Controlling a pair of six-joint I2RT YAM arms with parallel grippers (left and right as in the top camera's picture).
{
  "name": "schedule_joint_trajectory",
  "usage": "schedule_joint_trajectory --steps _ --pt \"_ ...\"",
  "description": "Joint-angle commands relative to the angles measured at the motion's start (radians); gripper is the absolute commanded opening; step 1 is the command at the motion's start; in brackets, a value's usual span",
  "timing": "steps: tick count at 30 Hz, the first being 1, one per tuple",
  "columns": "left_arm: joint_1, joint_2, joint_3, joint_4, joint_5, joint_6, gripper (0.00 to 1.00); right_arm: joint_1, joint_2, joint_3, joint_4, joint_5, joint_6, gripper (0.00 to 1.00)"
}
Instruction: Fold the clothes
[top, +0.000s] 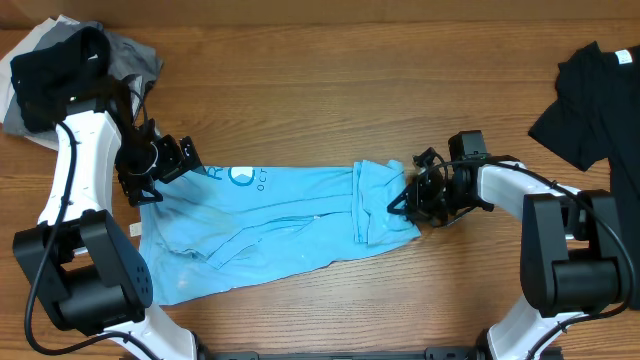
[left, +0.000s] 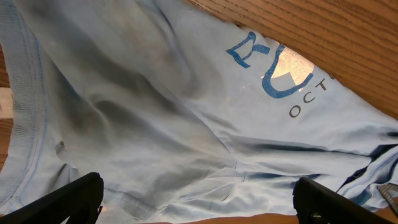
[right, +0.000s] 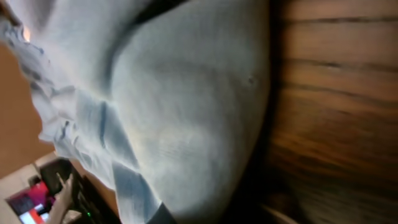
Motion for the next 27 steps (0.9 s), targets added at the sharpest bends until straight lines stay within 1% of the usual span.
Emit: schedule_joint_trajectory --steps 1,4,8,14,18,20,23,27 --pt "-0.004 -0.026 -0.004 -0.001 -0.002 0.019 1.00 -0.022 0.003 0.026 -0.017 0.069 0.047 0.04" --pt "-0.004 -0.026 -0.004 -0.003 -0.002 0.019 1.00 -0.056 0.003 0.076 -0.080 0.135 0.047 0.04" --pt "-0.004 -0.026 -0.004 -0.003 -0.002 0.019 1.00 -0.103 0.002 0.181 -0.217 0.271 0.046 0.04" --pt "-0.004 -0.026 -0.004 0.005 -0.002 0.019 1.00 -0.098 -0.031 0.280 -0.336 0.456 0.072 0.04" --pt "-0.004 -0.026 -0.004 0.005 -0.002 0.019 1.00 -0.061 -0.103 0.290 -0.362 0.602 0.150 0.04" --pt "-0.004 -0.026 -0.004 0.005 -0.002 0.019 1.00 -0.022 -0.150 0.290 -0.372 0.651 0.159 0.04" --pt "-0.004 -0.026 -0.004 0.008 0.000 0.011 1.00 0.052 -0.204 0.290 -0.375 0.698 0.182 0.04" --pt "-0.004 -0.026 -0.004 0.007 0.003 0.011 1.00 0.159 -0.213 0.288 -0.359 0.703 0.194 0.04"
